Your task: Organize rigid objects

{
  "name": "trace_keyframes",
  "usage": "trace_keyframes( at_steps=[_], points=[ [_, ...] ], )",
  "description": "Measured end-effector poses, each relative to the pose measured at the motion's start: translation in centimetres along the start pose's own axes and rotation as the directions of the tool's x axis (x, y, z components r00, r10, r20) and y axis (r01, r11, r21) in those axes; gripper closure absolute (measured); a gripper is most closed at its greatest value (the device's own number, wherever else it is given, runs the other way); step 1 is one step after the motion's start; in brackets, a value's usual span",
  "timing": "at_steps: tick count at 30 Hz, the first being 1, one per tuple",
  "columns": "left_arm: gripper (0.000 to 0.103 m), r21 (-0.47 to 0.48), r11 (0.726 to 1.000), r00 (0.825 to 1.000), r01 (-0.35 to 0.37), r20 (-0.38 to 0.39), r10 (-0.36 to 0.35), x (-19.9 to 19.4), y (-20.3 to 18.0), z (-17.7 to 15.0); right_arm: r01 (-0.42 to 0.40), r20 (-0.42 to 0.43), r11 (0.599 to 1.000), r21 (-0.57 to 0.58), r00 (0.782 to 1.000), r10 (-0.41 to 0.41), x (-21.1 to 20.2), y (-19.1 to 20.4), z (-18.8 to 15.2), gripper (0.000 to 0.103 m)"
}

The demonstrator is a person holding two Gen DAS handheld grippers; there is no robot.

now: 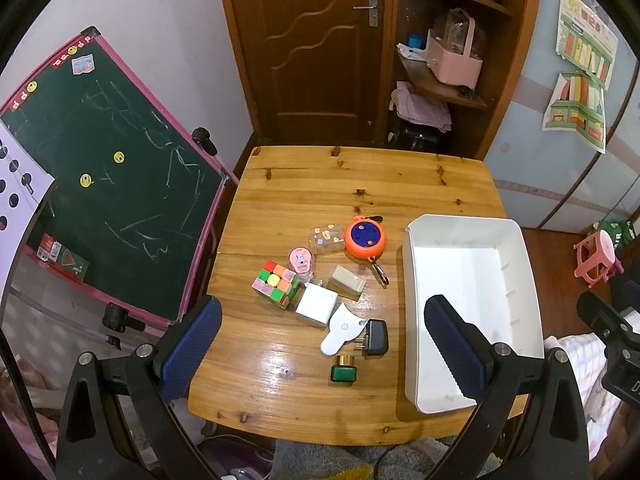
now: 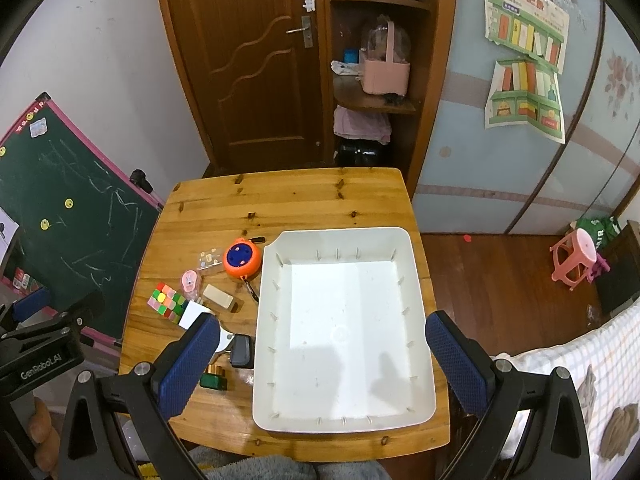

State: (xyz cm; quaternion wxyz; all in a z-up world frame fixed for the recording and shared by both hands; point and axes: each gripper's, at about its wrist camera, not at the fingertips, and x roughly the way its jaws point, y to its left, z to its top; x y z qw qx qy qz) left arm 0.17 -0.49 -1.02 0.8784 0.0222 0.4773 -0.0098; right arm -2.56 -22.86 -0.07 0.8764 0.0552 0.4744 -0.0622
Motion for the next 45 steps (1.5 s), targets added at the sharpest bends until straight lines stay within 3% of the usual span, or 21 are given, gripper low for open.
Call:
trace_keyframes(
  at_steps=[45],
  points=[
    [0.002, 0.012, 1.000, 0.999, -0.017, -0.043, 0.018, 1.4, -0.5, 0.5, 0.017, -0.074, 0.996, 0.088, 0.997, -0.010, 2.5, -3.4, 0.4, 0.000]
  ],
)
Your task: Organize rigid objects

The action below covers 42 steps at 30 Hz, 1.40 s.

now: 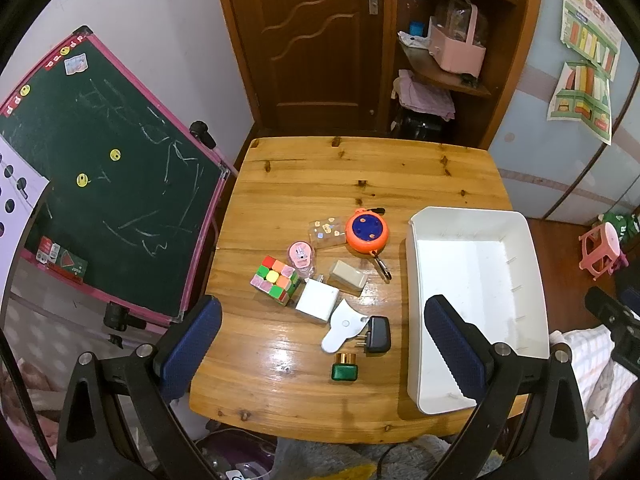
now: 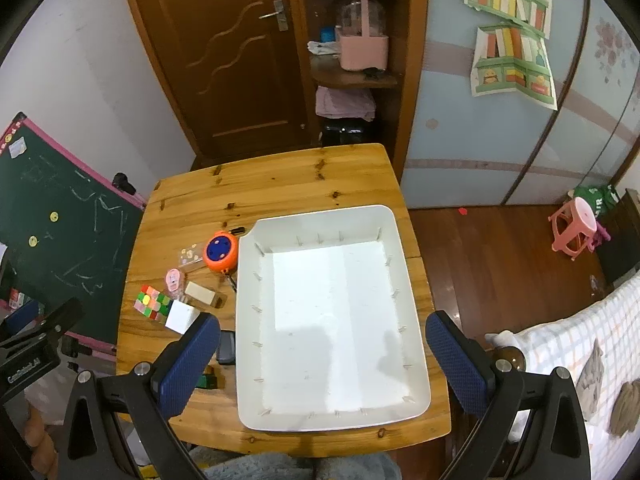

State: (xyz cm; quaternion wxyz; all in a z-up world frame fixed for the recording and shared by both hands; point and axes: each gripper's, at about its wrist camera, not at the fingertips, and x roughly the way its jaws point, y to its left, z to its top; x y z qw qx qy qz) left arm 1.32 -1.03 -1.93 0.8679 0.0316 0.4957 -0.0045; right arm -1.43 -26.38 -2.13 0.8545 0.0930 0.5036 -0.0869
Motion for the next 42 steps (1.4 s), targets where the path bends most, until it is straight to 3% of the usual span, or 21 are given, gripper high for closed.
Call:
trace_keyframes(
  at_steps=[16, 31, 37, 42],
  points=[
    [0.002, 0.006, 1.000, 1.000, -0.015, -0.008, 0.015, 0.1, -1.0, 0.9, 0.042, -0.042, 0.995, 0.094, 0.998, -0.038, 2.3, -4.0, 0.1, 0.000],
    [0.002, -0.041, 0.999, 0.999, 0.024, -0.022, -0.025, 2.6, -1.2, 1.1, 0.046, -0.061, 0.996, 0.081, 0.997, -0.041, 4.0, -5.2, 0.2, 0.000],
    [0.002, -0.098, 0.995, 0.999, 0.010, -0.041, -0.014, 4.4, -0.5, 0.6, 0.126, -0.042, 0.989, 0.083, 0.991, -0.123, 6.3, -6.7, -0.5, 0.000],
    [0.002, -0.125, 0.992, 0.998, -0.006, -0.059, -0.001, 5.4, 0.4, 0.0, 0.156, -0.085, 0.984, 0.085, 0.985, -0.149, 10.2, -8.4, -1.9, 0.000]
  ],
)
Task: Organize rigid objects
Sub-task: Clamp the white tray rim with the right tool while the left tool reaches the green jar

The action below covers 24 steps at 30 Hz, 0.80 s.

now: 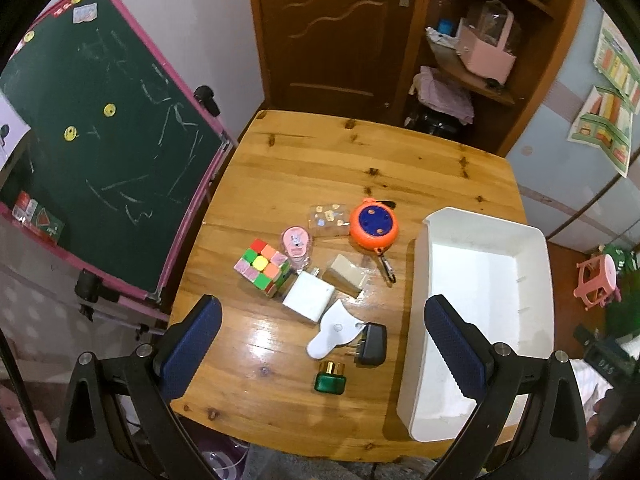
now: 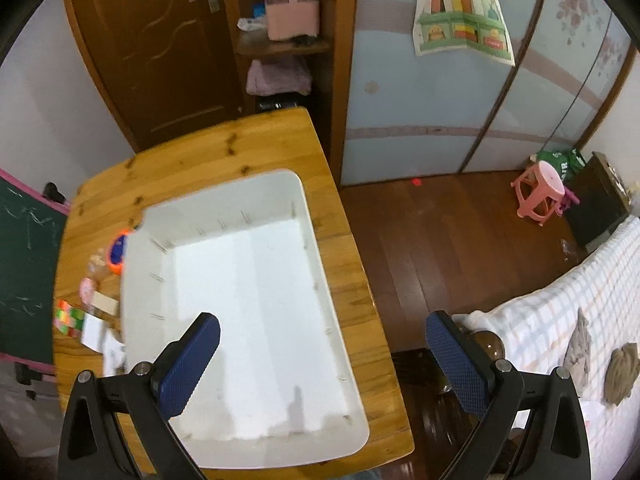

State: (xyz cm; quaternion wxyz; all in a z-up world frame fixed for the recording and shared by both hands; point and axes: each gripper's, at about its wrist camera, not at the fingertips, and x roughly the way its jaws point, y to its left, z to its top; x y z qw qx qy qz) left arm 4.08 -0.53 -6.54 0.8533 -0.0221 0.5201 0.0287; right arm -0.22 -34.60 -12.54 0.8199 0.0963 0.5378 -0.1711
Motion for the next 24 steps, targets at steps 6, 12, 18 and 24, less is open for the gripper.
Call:
trace_keyframes(
  at_steps=[6, 12, 18, 24],
  points=[
    [0.002, -0.023, 1.000, 1.000, -0.002, -0.007, 0.002, 0.9, 0.8, -0.6, 0.022, -0.070, 0.999, 0.024, 0.997, -0.021, 4.4, -1.5, -1.4, 0.000],
    [0.002, 0.011, 0.999, 0.996, 0.052, -0.071, -0.051, 2.4, 0.8, -1.6, 0.057, -0.121, 0.998, 0.014, 0.991, -0.055, 7.9, -2.3, -2.3, 0.001],
    [0.002, 0.031, 0.996, 0.991, 0.087, -0.101, -0.083, 3.1, 0.5, -2.6, -0.013, -0.271, 0.999, 0.039, 0.962, 0.024, 11.5, -3.1, -3.3, 0.046],
    [0.002, 0.044, 0.996, 0.990, 0.077, -0.121, -0.071, 3.9, 0.8, -3.4, -0.026, -0.314, 1.000, 0.014, 0.949, 0.029, 12.6, -2.7, -4.2, 0.082]
  ],
)
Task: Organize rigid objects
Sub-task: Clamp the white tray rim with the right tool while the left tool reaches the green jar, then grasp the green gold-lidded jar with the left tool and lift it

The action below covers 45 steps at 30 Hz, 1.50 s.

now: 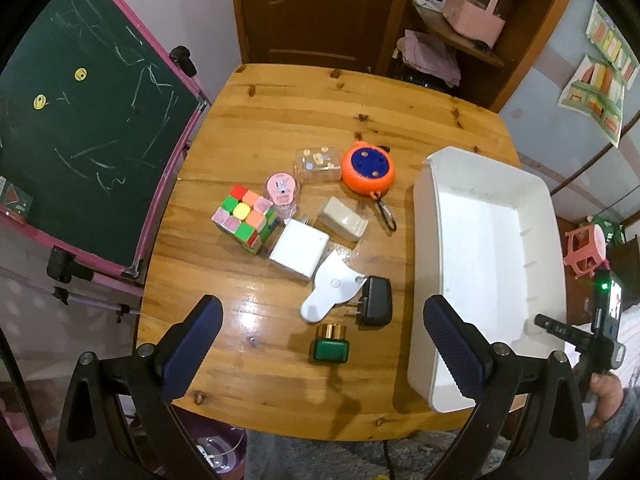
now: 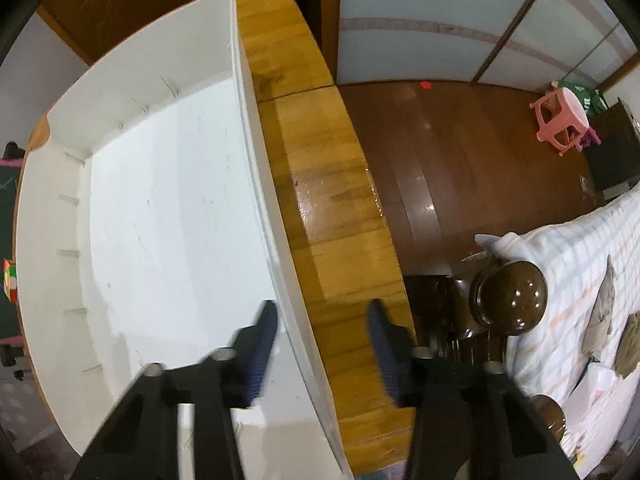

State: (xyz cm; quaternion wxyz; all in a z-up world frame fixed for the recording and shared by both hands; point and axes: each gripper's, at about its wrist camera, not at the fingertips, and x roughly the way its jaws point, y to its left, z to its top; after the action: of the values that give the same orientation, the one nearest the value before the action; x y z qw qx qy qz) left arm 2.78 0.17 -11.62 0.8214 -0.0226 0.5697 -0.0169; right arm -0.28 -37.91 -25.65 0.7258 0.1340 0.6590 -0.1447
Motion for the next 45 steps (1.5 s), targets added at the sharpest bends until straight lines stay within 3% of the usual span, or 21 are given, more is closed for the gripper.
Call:
trace_keyframes(
  at_steps=[3, 7, 12, 32, 42, 45],
  points=[
    [0.002, -0.001, 1.000, 1.000, -0.003, -0.018, 0.003, 0.5, -0.1, -0.5, -0.039, -0.008, 0.999, 0.008, 0.999, 0.039, 0.2, 0.1, -0.1, 0.093],
    [0.003, -0.013, 1.000, 0.999, 0.015, -0.031, -0.015, 1.0, 0.0, -0.9, -0.061, -0.011, 0.998, 0.012, 0.998, 0.061, 0.1, 0.0, -0.1, 0.096],
    [0.018, -0.013, 0.999, 0.997, 0.045, -0.070, -0.046, 2.3, -0.3, -1.5, -0.124, -0.022, 0.991, 0.056, 0.992, 0.126, 0.4, -1.1, 0.1, 0.097],
    [0.020, -0.026, 0.999, 0.959, 0.038, -0.279, -0.043, 13.9, -0.4, -5.8, -0.095, -0.048, 0.995, -0.035, 0.994, 0.093, 0.6, -0.3, -0.6, 0.098],
    [0.058, -0.022, 1.000, 0.948, 0.018, -0.318, -0.024, 15.8, -0.8, -6.8, -0.084, -0.023, 0.990, -0.111, 0.996, 0.082, 0.0, 0.5, -0.9, 0.099],
    [0.058, -0.029, 1.000, 0.950, 0.005, -0.313, -0.014, 16.0, -0.4, -7.2, -0.101, -0.033, 0.989, -0.112, 0.995, 0.098, 0.0, 0.4, -1.0, 0.099]
  ],
)
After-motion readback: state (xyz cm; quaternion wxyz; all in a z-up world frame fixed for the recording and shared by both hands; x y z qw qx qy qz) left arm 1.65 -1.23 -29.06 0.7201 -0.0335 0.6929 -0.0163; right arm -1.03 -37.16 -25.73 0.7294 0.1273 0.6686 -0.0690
